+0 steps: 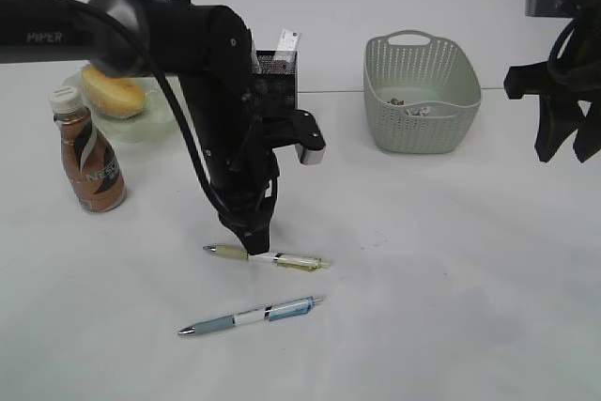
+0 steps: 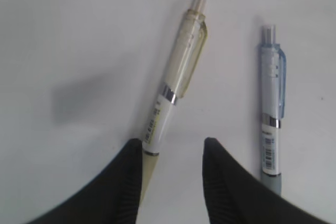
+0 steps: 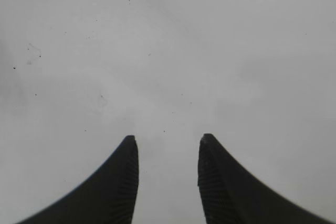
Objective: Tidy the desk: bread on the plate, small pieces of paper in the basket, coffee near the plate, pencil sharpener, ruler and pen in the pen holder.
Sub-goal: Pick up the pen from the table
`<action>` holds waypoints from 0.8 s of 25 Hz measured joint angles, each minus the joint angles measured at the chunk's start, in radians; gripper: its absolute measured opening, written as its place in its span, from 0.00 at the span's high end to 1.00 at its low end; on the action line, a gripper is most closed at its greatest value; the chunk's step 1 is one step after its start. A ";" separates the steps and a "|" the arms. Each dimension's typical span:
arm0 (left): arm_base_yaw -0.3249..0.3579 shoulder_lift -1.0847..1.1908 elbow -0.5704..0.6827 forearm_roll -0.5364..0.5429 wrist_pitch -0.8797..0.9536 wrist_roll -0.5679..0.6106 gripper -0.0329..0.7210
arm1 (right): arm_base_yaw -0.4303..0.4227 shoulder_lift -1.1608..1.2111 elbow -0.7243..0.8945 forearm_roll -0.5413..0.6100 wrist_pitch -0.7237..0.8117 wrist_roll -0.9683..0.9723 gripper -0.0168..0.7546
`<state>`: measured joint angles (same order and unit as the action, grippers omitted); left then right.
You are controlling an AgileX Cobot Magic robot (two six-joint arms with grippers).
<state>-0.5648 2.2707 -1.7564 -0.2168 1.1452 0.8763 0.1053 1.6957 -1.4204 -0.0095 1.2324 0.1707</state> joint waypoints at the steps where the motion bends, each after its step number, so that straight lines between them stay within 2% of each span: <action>1: 0.000 0.007 0.000 0.000 -0.002 0.000 0.58 | 0.000 0.000 0.000 0.000 0.000 0.000 0.61; 20: 0.000 0.067 -0.002 0.000 -0.050 0.005 0.58 | 0.000 0.000 0.000 0.000 0.000 0.000 0.61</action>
<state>-0.5648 2.3372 -1.7587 -0.2168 1.0947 0.8810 0.1053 1.6957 -1.4204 -0.0095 1.2324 0.1707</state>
